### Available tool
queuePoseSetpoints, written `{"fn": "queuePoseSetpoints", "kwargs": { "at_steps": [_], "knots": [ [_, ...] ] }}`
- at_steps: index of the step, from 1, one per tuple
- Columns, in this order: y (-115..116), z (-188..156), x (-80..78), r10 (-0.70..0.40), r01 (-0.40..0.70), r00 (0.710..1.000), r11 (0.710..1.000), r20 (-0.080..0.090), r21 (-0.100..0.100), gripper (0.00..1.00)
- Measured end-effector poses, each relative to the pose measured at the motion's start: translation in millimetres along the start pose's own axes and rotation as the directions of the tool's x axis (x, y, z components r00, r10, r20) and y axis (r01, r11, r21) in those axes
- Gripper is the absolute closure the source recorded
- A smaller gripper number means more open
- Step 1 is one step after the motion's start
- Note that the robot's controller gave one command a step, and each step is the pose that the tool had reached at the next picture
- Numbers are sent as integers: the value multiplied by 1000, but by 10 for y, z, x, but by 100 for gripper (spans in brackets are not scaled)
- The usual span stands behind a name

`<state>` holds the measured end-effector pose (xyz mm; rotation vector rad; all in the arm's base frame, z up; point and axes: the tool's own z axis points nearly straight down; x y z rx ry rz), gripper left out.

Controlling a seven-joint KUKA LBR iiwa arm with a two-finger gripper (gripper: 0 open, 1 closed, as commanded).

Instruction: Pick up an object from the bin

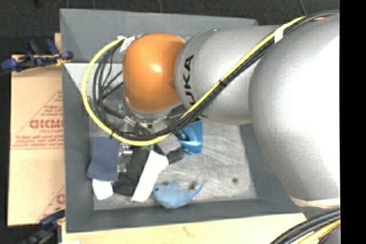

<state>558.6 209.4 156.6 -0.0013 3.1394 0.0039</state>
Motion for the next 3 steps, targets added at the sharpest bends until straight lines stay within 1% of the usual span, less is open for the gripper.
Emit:
{"fn": "queuePoseSetpoints", "kwargs": {
  "at_steps": [1, 2, 3],
  "knots": [
    [-36, 796, -267, 233, -233, 972, 972, 6, -6, 100],
    [-37, 796, -267, 234, -234, 972, 972, 6, -6, 100],
    [-48, 743, -149, 194, -194, 981, 981, 14, -5, 100]
  ]
}}
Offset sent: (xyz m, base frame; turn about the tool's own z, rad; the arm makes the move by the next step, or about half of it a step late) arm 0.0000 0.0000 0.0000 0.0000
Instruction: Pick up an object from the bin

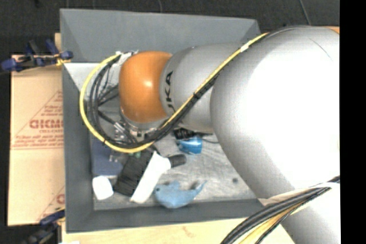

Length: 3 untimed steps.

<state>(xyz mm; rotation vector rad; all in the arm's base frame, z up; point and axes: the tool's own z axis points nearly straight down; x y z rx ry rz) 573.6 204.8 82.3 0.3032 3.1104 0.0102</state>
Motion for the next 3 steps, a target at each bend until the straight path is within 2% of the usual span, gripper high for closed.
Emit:
{"fn": "queuePoseSetpoints", "kwargs": {
  "at_steps": [1, 2, 3],
  "knots": [
    [39, -183, 33, -53, 53, 998, 999, -16, 7, 100],
    [-19, -705, -104, -41, 41, 999, 999, -19, 8, 100],
    [35, -1001, -24, -53, 53, 999, 999, -4, 2, 100]
  ]
}}
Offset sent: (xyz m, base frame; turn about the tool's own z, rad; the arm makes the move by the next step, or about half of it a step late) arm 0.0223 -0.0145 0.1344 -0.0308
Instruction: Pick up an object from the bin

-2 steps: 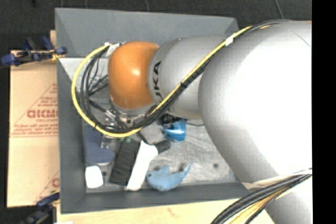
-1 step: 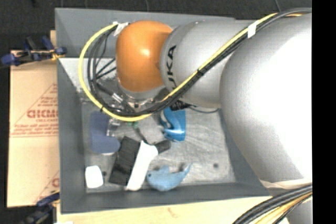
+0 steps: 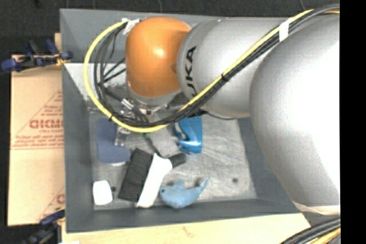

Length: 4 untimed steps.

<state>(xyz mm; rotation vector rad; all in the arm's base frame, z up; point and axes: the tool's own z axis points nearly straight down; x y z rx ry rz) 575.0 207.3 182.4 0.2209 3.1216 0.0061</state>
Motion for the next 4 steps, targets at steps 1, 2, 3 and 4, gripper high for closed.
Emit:
{"fn": "queuePoseSetpoints", "kwargs": {
  "at_steps": [1, 2, 3, 4],
  "knots": [
    [195, 203, 188, -20, 20, 1000, 1000, -10, 5, 100],
    [45, 216, 244, -43, 43, 999, 999, -10, 4, 100],
    [53, 279, 355, -52, 52, 999, 999, -10, 5, 100],
    [197, 308, 366, -77, 77, 997, 997, -8, 4, 100]
  ]
}}
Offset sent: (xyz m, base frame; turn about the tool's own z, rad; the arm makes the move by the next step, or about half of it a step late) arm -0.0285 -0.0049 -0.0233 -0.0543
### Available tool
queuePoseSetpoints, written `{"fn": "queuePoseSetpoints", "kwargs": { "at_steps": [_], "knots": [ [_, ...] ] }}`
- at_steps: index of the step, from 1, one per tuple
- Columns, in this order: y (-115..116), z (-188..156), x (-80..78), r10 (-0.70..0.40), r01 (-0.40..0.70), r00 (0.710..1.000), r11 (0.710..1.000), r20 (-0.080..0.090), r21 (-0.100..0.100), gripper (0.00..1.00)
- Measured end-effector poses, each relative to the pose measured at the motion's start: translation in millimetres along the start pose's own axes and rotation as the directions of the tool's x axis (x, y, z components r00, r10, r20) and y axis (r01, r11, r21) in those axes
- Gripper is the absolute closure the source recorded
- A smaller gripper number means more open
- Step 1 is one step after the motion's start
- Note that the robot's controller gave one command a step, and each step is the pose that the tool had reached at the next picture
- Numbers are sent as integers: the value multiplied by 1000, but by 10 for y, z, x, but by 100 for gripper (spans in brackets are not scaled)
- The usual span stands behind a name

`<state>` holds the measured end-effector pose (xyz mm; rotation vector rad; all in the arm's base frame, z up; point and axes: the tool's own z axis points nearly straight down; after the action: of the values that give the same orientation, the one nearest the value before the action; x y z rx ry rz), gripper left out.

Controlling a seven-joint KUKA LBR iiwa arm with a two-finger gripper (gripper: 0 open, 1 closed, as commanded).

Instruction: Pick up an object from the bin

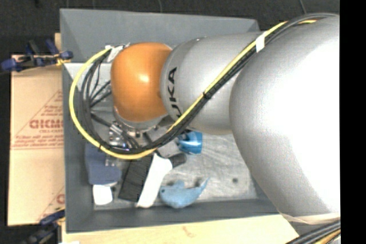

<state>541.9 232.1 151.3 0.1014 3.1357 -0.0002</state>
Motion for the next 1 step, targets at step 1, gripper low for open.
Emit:
{"fn": "queuePoseSetpoints", "kwargs": {
  "at_steps": [1],
  "knots": [
    [-110, -479, 70, 4, -4, 1000, 1000, -6, 1, 100]
  ]
}}
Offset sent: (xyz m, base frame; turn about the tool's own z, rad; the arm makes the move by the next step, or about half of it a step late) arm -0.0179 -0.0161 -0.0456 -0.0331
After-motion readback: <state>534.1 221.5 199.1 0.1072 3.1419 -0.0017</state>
